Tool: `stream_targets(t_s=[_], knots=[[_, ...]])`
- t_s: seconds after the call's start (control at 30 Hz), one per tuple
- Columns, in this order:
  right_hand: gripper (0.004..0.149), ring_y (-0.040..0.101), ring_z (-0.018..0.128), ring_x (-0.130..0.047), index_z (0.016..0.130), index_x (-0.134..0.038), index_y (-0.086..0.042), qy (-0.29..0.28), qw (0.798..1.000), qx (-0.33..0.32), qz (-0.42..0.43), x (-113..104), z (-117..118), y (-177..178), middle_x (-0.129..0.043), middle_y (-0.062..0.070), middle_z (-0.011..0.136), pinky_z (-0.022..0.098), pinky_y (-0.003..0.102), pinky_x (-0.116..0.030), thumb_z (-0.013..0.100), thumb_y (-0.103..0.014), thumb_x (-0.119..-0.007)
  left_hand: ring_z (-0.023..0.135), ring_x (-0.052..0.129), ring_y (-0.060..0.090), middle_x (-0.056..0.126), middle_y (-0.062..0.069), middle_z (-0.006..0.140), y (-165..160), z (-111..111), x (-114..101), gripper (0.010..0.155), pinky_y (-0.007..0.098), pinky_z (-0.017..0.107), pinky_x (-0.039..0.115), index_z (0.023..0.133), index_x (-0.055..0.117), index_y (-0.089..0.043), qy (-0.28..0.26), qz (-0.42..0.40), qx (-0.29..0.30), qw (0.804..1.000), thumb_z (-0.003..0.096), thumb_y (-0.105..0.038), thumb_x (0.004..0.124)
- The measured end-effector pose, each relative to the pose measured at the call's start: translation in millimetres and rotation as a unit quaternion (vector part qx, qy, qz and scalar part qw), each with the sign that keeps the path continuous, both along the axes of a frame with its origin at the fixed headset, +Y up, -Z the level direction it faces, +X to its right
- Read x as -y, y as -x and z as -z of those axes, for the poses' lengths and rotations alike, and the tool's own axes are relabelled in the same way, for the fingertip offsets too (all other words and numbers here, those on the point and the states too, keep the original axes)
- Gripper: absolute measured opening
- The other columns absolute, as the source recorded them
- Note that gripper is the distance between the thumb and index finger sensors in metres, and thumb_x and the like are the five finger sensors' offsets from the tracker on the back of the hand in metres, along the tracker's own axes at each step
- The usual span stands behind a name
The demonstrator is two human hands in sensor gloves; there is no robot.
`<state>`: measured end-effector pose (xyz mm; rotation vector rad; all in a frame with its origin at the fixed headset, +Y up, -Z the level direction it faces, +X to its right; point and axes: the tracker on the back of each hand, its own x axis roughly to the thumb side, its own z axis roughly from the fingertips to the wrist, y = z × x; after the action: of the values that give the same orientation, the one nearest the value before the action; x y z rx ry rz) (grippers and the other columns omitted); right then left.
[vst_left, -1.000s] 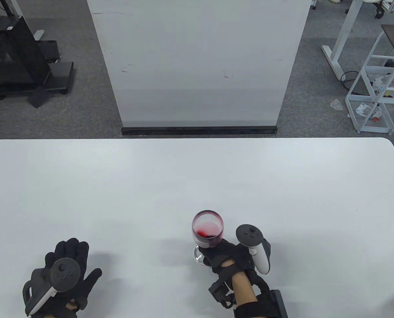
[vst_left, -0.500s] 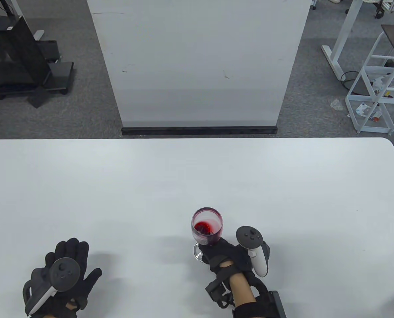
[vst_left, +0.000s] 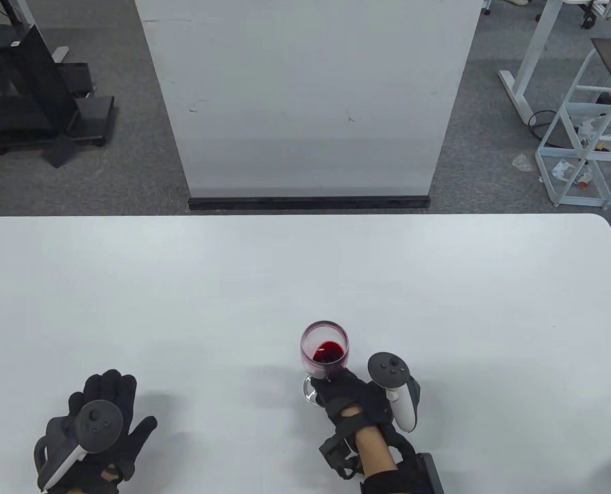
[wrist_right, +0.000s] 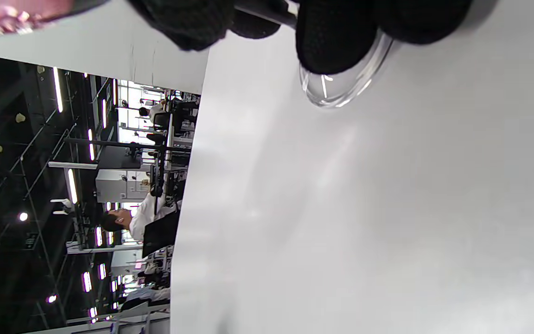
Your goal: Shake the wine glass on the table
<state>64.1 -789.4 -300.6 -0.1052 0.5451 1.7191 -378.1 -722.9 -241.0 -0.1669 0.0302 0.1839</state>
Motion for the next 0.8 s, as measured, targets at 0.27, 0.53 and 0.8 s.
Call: stream_targets(t_s=[0.27, 0.53, 0.8], knots=[[0.059, 0.026, 0.078, -0.073, 0.103, -0.051, -0.018, 0.010, 1.000, -0.009, 0.024, 2.0, 0.7, -3.8, -0.038, 0.008, 0.113, 0.052, 0.047, -0.070, 0.054, -0.040, -0.075, 0.106, -0.001, 0.026, 0.004, -0.003, 0.115, -0.1, 0.6, 0.6, 0.080, 0.046, 0.074, 0.000, 0.105, 0.016, -0.033, 0.003, -0.001, 0.002, 1.000, 0.0438, -0.065, 0.056], [0.058, 0.026, 0.076, -0.075, 0.102, -0.052, -0.018, 0.004, 1.000, 0.000, 0.006, 0.3, 2.8, -4.2, -0.040, 0.008, 0.113, 0.052, 0.047, -0.070, 0.053, -0.040, -0.075, 0.106, -0.001, 0.026, 0.004, -0.003, 0.115, -0.4, 0.4, 0.9, 0.080, 0.046, 0.074, 0.000, 0.105, 0.015, -0.033, 0.002, 0.000, 0.003, 1.000, 0.0439, -0.065, 0.056], [0.058, 0.023, 0.077, -0.074, 0.103, -0.050, -0.020, 0.006, 1.000, 0.002, 0.010, 2.4, 3.5, -2.8, -0.038, 0.007, 0.113, 0.054, 0.045, -0.069, 0.054, -0.039, -0.074, 0.106, -0.001, 0.026, 0.004, -0.003, 0.115, -1.0, 0.2, 1.4, 0.080, 0.046, 0.074, 0.000, 0.105, 0.015, -0.033, 0.002, -0.001, 0.007, 1.000, 0.0439, -0.065, 0.056]])
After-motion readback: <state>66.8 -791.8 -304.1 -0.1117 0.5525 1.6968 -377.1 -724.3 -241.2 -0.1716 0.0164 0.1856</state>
